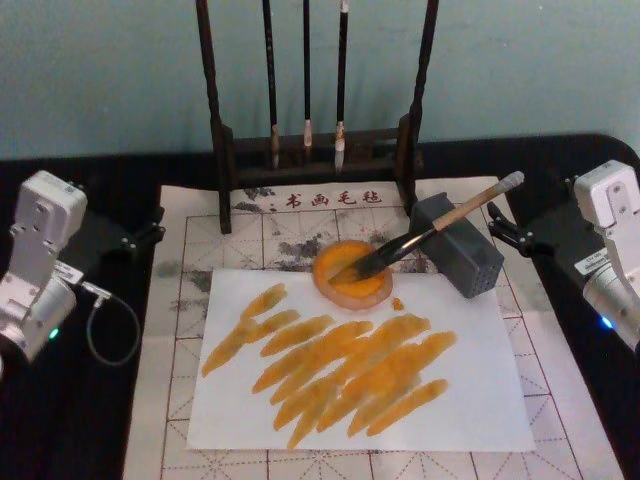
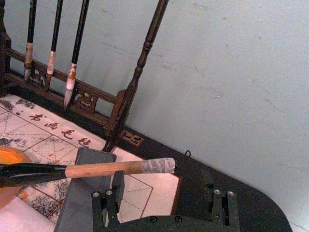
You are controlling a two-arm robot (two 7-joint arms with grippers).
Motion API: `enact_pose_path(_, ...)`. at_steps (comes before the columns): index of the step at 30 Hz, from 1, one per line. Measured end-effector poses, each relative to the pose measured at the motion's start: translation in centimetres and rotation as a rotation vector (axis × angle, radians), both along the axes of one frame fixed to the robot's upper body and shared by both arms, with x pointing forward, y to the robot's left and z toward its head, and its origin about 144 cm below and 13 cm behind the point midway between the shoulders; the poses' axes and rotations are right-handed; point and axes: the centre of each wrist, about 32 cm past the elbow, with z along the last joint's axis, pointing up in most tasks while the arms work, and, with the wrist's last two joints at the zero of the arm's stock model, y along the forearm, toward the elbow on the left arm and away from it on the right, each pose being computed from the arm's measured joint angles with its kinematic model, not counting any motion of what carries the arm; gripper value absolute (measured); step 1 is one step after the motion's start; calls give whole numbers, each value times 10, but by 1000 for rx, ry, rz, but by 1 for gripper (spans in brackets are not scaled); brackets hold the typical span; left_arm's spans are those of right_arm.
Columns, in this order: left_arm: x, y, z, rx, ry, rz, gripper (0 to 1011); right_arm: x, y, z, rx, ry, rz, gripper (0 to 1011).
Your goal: Pick up the brush from the inkstone, write on the paper, then place the brush back to its original position.
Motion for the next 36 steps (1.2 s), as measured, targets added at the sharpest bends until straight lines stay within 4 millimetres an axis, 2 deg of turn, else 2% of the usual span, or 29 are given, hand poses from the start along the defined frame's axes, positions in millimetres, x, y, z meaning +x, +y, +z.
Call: enact_pose_path(36,0,0,0,0,0,0,1001,0,0,0,0,0,0,1000)
